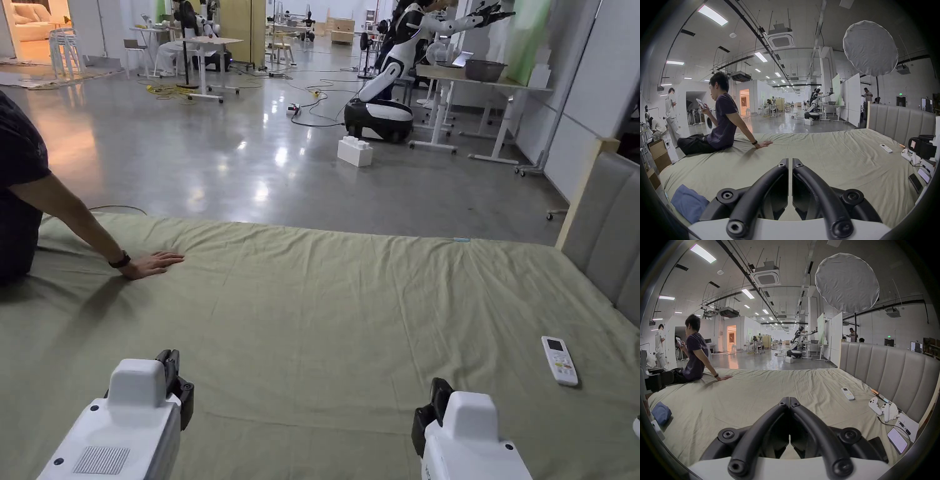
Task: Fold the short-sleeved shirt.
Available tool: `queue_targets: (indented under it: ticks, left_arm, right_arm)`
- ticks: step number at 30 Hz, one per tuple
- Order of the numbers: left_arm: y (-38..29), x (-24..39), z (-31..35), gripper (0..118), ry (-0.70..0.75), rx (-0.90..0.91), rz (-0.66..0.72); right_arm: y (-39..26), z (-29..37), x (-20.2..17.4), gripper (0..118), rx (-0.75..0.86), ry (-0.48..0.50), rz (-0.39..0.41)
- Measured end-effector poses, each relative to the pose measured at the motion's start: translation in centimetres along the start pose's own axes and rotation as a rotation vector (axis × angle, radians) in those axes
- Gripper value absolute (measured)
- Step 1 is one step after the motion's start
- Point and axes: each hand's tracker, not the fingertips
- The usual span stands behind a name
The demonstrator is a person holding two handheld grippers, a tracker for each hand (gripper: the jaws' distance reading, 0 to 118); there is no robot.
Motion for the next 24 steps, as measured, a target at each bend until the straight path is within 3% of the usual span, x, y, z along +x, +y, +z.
queue_targets:
  ticks: [8, 9, 10, 11, 12, 13, 14, 17, 19, 24]
  left_arm:
    - [0.06, -0.22, 0.3, 6, 0.005, 0.001, 0.011]
    - [0.07, -0.16, 0.35, 12, 0.006, -0.001, 0.009]
    - [0.1, -0.22, 0.27, 20, 0.006, -0.004, 0.01]
    - [0.1, -0.23, 0.27, 29, 0.003, -0.005, 0.013]
    - [0.08, -0.21, 0.29, 40, -0.002, -0.005, 0.016]
    - [0.04, -0.16, 0.36, 56, -0.001, -0.005, 0.016]
    - [0.0, -0.17, 0.38, 64, 0.006, 0.001, 0.018]
    - [0.01, -0.12, 0.45, 68, 0.024, 0.009, 0.024]
    - [0.04, -0.2, 0.31, 77, 0.032, -0.003, 0.032]
    - [0.09, -0.39, 0.3, 87, 0.027, 0.008, 0.053]
  right_arm:
    - [0.11, 0.03, -0.02, 3, -0.006, 0.007, -0.003]
    - [0.2, 0.09, -0.06, 13, -0.006, 0.003, 0.0]
    - [0.26, 0.1, -0.11, 39, -0.009, -0.002, 0.004]
    - [0.25, 0.06, -0.14, 55, -0.013, -0.008, 0.007]
    - [0.21, 0.07, -0.16, 63, -0.012, -0.015, 0.008]
    - [0.18, 0.09, -0.15, 64, -0.007, -0.023, 0.012]
    - [0.16, 0.1, -0.13, 65, -0.003, -0.031, 0.02]
    - [0.21, 0.13, 0.03, 85, 0.003, -0.037, 0.019]
    - [0.24, 0.25, 0.34, 96, 0.012, -0.027, -0.007]
    - [0.57, 0.12, 0.51, 111, 0.016, -0.013, 0.008]
